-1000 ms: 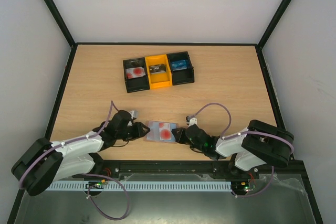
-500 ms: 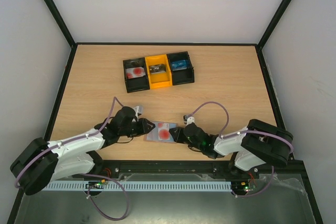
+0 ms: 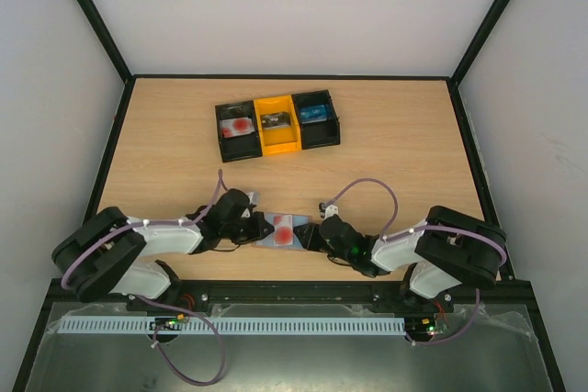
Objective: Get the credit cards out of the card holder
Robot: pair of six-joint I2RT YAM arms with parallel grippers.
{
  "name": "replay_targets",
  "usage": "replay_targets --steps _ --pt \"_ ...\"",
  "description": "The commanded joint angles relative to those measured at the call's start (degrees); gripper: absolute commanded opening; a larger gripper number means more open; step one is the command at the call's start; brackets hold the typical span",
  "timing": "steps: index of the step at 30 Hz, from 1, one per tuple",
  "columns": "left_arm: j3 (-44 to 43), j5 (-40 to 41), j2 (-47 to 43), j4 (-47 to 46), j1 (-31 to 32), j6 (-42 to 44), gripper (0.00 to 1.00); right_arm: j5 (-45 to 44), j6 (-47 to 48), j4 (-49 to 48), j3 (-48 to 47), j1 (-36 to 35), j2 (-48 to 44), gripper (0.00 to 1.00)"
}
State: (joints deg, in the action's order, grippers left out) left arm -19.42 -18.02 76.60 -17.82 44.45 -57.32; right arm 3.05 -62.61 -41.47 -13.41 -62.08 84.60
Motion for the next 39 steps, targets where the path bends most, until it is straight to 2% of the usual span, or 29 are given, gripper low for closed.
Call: replay_targets --steps 1,18,22,27,39 --pt "1.18 -0.17 3.91 -2.42 0.29 0.69 0.03 -0.2 -0.99 -0.8 -0.82 0.29 1.39 0.18" --pt "3.69 1.58 4.13 -2.43 0.3 0.4 0.03 4.66 -3.49 -9.87 -1.97 0.28 8.99 0.17" --pt "4.04 1.6 4.27 -3.11 0.36 0.13 0.03 4.82 -3.65 -11.13 -1.73 0.3 10.03 0.12" --pt "4.18 1.5 4.07 -2.95 0.33 0.15 0.03 4.13 -3.45 -11.52 -0.91 0.29 9.12 0.02" --pt "4.94 1.94 4.07 -4.0 0.34 -0.76 0.04 0.4 -1.73 -6.31 1.94 0.3 2.84 0.02"
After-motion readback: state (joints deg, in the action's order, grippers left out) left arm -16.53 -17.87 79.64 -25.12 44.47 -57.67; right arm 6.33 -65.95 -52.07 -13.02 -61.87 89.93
